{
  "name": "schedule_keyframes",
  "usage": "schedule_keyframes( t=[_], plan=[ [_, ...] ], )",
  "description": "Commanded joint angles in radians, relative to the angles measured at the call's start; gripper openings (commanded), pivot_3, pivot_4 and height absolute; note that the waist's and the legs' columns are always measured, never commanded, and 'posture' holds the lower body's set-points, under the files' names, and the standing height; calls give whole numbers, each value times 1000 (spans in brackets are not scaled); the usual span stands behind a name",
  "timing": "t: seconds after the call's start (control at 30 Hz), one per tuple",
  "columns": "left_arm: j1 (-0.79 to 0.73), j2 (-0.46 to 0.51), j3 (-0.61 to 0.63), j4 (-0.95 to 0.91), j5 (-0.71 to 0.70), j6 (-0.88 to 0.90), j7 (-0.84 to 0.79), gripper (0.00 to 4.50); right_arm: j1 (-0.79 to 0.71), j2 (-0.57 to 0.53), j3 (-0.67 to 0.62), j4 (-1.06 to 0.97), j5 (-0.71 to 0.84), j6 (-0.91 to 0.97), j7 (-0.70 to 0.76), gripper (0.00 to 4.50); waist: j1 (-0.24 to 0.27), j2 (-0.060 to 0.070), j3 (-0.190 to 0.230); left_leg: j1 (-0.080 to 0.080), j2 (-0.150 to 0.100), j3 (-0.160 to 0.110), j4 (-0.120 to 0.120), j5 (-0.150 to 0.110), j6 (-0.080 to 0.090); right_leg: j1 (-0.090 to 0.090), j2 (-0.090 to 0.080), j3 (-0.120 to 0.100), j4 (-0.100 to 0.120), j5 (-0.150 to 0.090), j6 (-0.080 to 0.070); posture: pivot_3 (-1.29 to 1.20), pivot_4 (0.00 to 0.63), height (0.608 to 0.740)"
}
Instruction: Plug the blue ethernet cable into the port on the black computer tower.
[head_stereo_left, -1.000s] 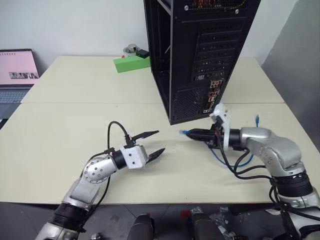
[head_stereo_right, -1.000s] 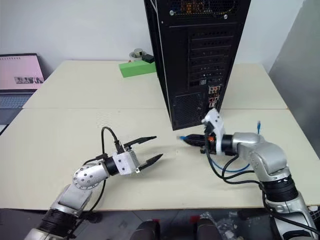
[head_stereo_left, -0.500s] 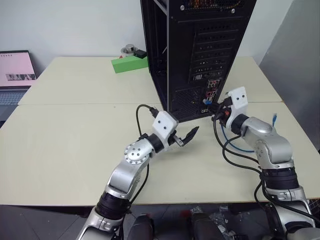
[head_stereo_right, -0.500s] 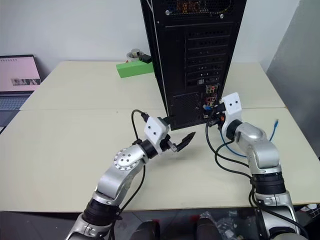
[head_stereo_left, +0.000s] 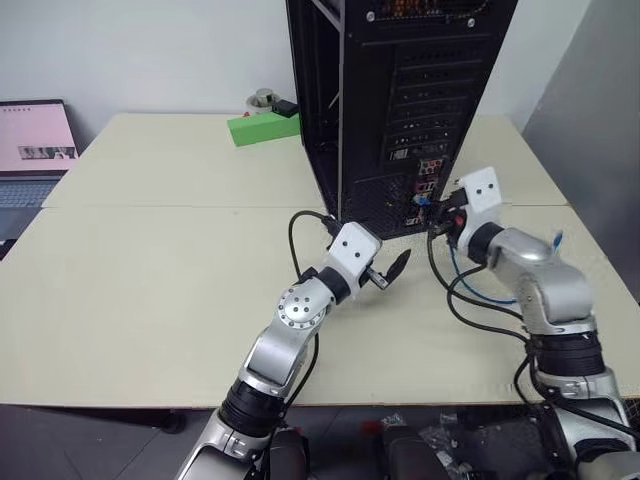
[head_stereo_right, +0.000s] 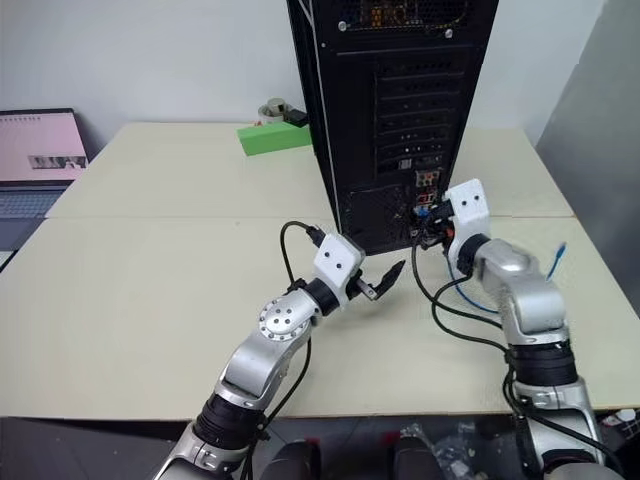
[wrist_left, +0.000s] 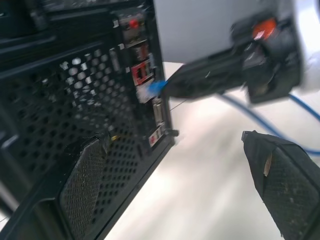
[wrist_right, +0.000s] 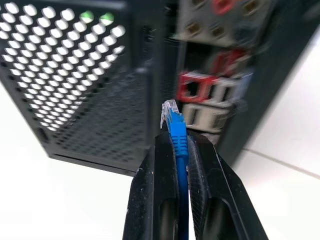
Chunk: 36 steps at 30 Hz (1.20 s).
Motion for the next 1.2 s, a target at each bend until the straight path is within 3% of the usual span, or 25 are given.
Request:
schedule_keyframes(
  t=[0.03,0.6,1.2],
  plan=[
    [-12,-3,12,-42,8,-5,2,4500,-9,-22,-38,-82,30,50,9,8,0,0,0,0,0,0,0,0,0,0,0,0,0,0,0,0,150,740],
    [-38,-28,42,-30,33,19,47,4500,3,97,-62,-47,9,4,-84,6,-1,0,0,0,0,0,-1,0,0,0,0,0,0,0,0,0,150,740],
    [-30,-13,47,-38,35,26,37,4500,-36,105,-48,33,-13,-66,-96,6,-2,0,0,0,0,0,-1,0,0,0,0,0,0,0,0,0,150,740]
  ],
)
